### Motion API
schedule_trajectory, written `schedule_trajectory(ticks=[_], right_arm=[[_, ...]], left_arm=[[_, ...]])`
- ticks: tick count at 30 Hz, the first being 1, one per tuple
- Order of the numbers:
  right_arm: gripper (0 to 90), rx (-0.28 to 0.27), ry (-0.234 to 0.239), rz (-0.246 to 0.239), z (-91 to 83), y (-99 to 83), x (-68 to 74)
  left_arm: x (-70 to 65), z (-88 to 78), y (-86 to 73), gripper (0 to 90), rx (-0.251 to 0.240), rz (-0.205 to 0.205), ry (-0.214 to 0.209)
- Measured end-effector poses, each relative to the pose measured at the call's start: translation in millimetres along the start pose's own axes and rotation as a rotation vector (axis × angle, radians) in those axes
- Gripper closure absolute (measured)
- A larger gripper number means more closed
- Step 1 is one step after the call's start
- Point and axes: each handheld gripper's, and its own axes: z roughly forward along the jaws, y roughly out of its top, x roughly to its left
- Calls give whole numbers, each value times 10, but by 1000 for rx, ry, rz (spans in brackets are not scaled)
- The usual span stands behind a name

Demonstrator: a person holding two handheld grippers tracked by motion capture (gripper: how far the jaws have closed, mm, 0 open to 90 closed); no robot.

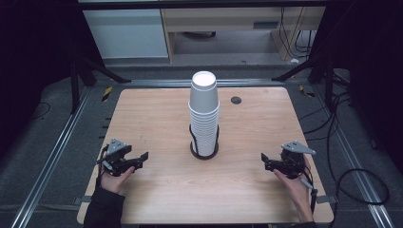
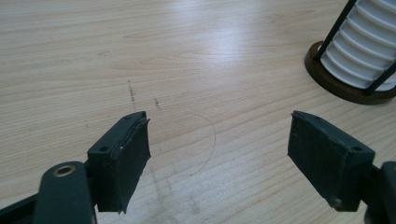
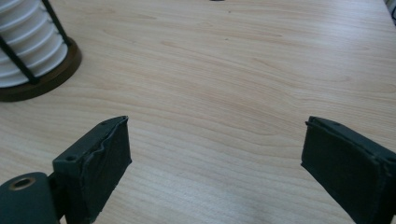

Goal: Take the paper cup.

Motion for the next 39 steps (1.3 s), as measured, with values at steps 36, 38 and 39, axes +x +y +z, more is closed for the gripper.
schedule_trajectory(ticks=[36, 38, 39], right_arm=[[63, -369, 271, -148, -396, 1477, 826], [64, -390, 281, -158, -383, 1520, 879], [62, -393, 299, -150, -370, 1541, 907]], left_arm=[[-90, -37, 34, 251, -33, 33, -54], [-102, -43, 43, 251, -38, 34, -56], [-104, -44, 48, 252, -39, 35, -60]])
